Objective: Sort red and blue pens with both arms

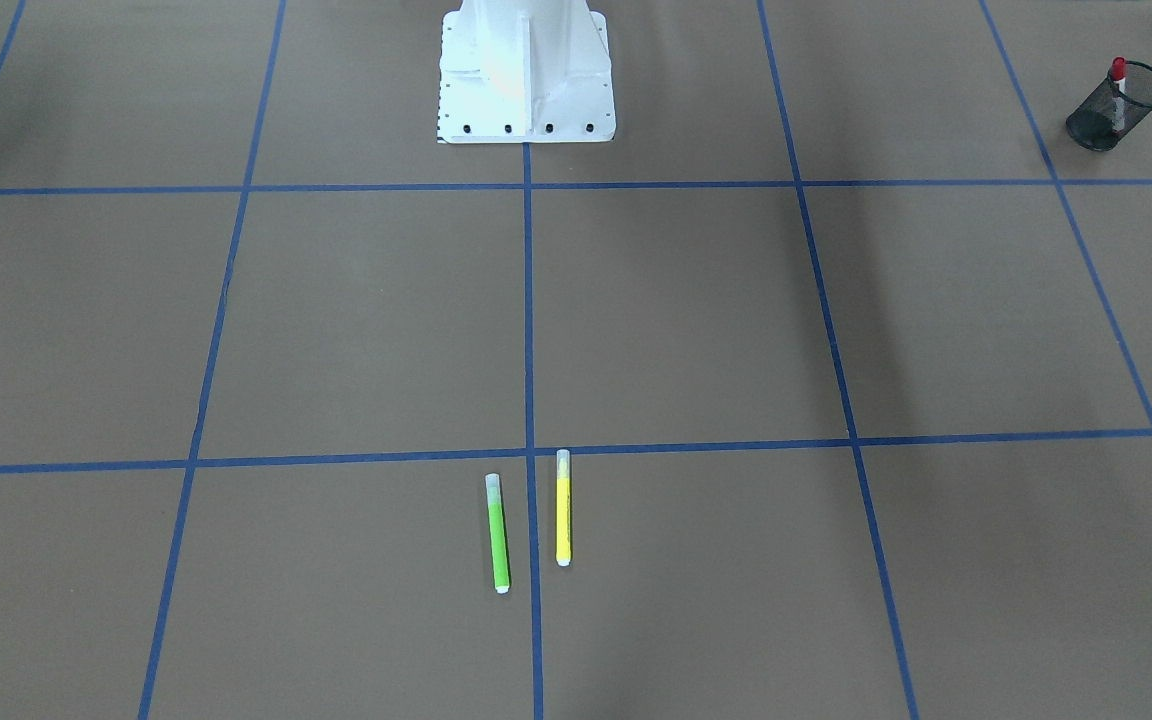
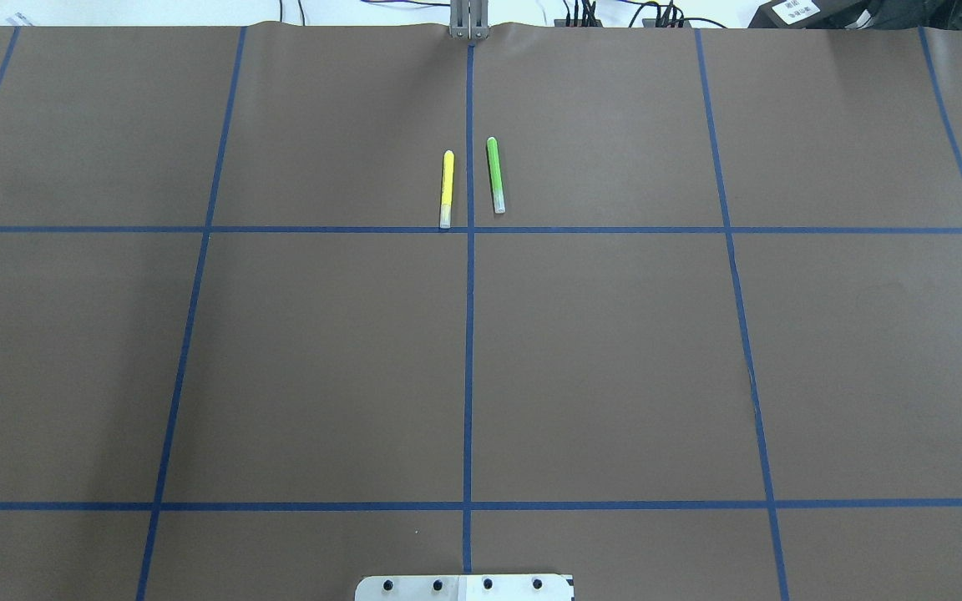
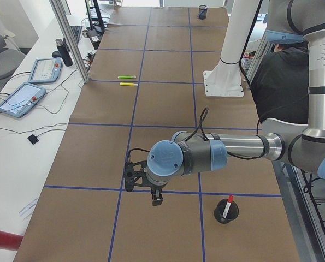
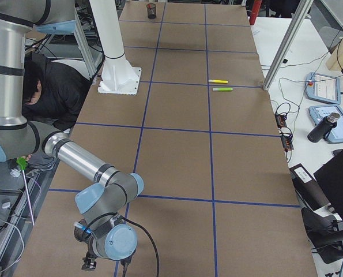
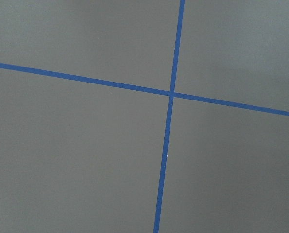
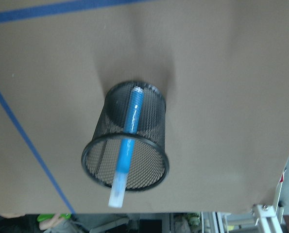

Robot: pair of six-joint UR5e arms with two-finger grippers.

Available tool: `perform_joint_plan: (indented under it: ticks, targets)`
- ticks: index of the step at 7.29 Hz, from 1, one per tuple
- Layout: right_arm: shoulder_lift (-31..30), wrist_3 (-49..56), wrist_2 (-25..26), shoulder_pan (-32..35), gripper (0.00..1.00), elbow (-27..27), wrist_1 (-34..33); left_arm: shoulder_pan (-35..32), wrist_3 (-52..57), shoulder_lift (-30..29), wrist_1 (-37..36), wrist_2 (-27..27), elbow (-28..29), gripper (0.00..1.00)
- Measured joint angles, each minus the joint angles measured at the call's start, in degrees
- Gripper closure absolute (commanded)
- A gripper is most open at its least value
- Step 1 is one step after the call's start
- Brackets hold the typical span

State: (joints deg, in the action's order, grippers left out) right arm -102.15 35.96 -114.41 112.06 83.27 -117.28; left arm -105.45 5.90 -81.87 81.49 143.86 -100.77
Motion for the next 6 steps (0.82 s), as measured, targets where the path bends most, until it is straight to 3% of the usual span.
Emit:
perform_joint_plan:
  ticks: [3, 4, 6]
  targets:
    - [0.6, -14.9, -9.5, -0.6, 0.0, 3.0, 13.0, 0.1, -0.5, 0.1, -0.2, -2.8, 1.0, 0.0]
    - [1.9, -18.9, -13.4, -1.6, 0.0, 3.4, 14.4, 0.1, -0.6, 0.0, -0.1, -5.0, 1.1, 0.0]
    - [6.0, -25.1, -16.1, -5.4, 0.0, 4.0, 15.8, 0.4, -1.2, -0.2, 0.0, -6.5, 1.1, 0.0]
